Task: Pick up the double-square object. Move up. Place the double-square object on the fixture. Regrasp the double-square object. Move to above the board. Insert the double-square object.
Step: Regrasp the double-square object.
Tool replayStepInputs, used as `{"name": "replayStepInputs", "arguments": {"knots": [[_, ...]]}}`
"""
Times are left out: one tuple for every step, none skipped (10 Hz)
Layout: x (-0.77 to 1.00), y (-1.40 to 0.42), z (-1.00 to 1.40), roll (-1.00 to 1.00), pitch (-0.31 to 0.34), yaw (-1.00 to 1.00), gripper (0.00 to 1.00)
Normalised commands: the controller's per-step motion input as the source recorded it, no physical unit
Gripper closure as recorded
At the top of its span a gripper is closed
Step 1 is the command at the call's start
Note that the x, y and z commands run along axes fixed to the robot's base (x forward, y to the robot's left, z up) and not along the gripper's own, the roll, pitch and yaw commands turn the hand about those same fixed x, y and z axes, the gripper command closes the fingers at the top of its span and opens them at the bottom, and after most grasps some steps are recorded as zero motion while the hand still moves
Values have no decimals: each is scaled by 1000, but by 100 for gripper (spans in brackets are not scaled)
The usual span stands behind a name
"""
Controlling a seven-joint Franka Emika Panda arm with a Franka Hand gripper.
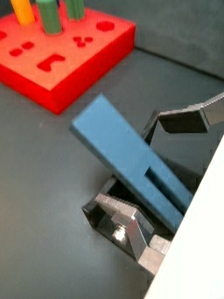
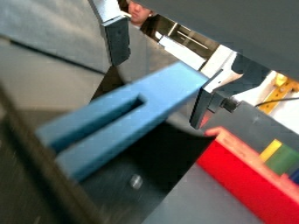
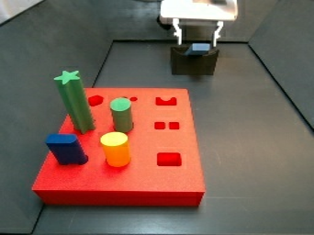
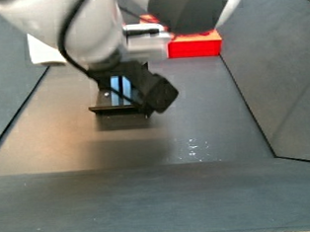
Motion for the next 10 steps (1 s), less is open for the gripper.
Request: {"name": "replayStepInputs", "arguments": {"knots": [[-18, 8, 1000, 20, 19, 12, 0], [-26, 1, 1000, 40, 28, 12, 0], [-35, 2, 1000, 55, 33, 10, 0], [-39, 0, 844, 63, 49, 3, 0], [-40, -1, 731, 62, 49, -1, 0], [-40, -1, 550, 58, 48, -6, 0], [-33, 1, 307, 58, 48, -13, 0], [-6, -1000, 828, 1000, 55, 20, 0], [-3, -1000, 790, 1000, 54, 20, 0], [-34, -1000, 747, 1000, 44, 19, 0]]}}
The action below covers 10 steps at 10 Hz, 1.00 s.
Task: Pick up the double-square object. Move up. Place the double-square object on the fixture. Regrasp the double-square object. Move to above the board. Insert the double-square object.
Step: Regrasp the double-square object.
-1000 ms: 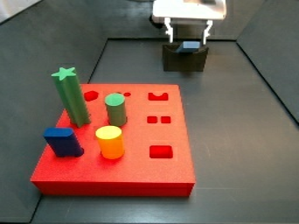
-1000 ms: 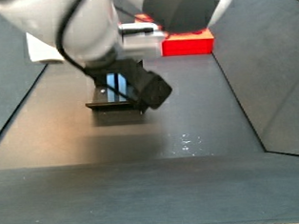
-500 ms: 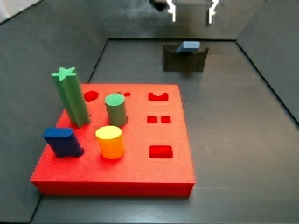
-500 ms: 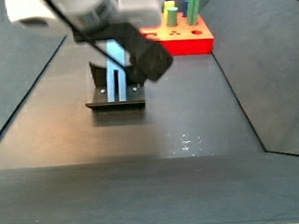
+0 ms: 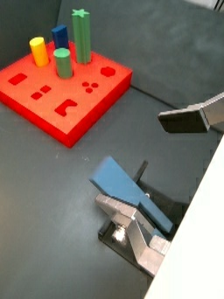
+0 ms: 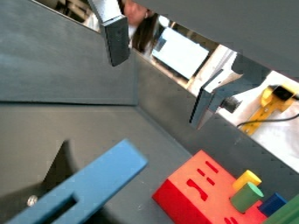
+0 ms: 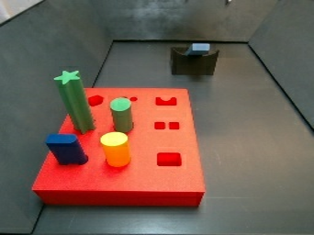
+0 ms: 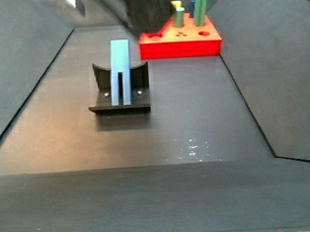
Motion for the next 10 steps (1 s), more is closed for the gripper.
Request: {"name": "replayStepInputs", "arguments": {"knots": [[-74, -1000, 678, 1000, 37, 18, 0], [-78, -792, 404, 1000, 30, 17, 0], [-68, -675, 252, 1000, 28, 17, 0], [-38, -434, 83, 1000, 24, 17, 0], [-32, -299, 67, 1000, 23, 17, 0], [-40, -55, 52, 1000, 20, 18, 0], [-38, -25, 28, 1000, 17, 18, 0], [-27, -36, 13, 1000, 11, 18, 0], [-30, -27, 17, 1000, 9, 19, 0], [-23, -21, 21, 1000, 4, 19, 0]]}}
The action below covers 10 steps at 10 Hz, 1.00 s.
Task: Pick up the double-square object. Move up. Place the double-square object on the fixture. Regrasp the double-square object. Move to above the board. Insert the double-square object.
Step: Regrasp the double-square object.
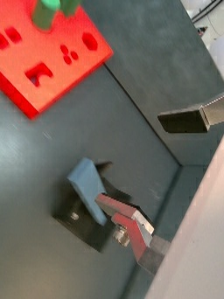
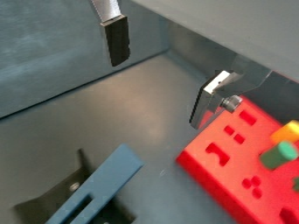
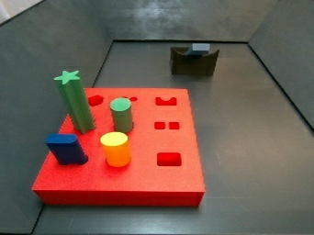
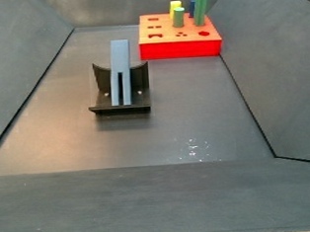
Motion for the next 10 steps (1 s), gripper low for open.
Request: {"name": "replayStepInputs", "arguments": {"knots": [[-11, -16, 12, 1000, -1, 21, 0], [-2, -16, 7, 1000, -3, 22, 0], [2, -17, 10, 1000, -3, 24, 0], [0, -16, 7, 1000, 2, 25, 0], [4, -20, 5, 1000, 8, 25, 0], [17, -19, -1, 1000, 13, 27, 0], [24, -22, -5, 1000, 22, 29, 0], [36, -24, 2, 1000, 31, 31, 0], [50, -27, 5, 1000, 48, 37, 0], [64, -31, -1, 1000, 64, 43, 0]]}}
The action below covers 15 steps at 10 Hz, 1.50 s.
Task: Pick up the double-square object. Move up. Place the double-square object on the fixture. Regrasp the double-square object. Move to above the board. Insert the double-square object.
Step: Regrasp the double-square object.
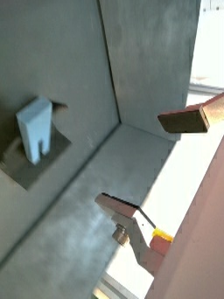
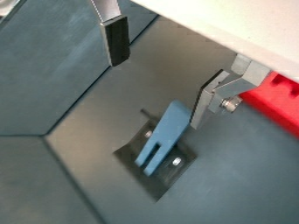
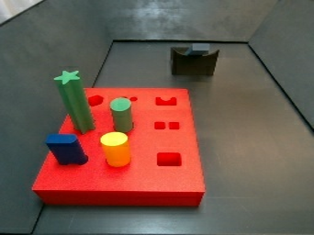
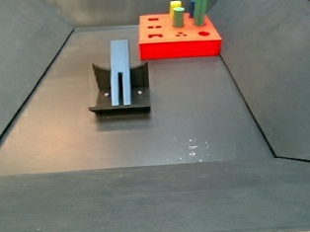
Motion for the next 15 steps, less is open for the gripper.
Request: {"name": "replayStepInputs", "arguments": {"knots": [[77, -35, -2, 1000, 94, 55, 0], [88, -39, -1, 1000, 120, 68, 0], [94, -41, -3, 1000, 143, 82, 0], [95, -46, -6, 997, 183, 123, 0], [94, -48, -7, 803, 174, 142, 0], [93, -47, -8, 546, 150, 170, 0], [91, -48, -7, 425, 134, 181, 0], [84, -32, 4, 257, 95, 193, 0], [25, 44, -1000, 174, -47, 216, 0], [26, 44, -1000, 163, -70, 202, 0], [35, 41, -1000, 141, -110, 161, 0], [42, 39, -1000, 110, -139, 120, 0], [50, 38, -1000, 82, -161, 65, 0], [51, 38, -1000, 78, -164, 28, 0], [54, 35, -1000, 75, -164, -8, 0]]}}
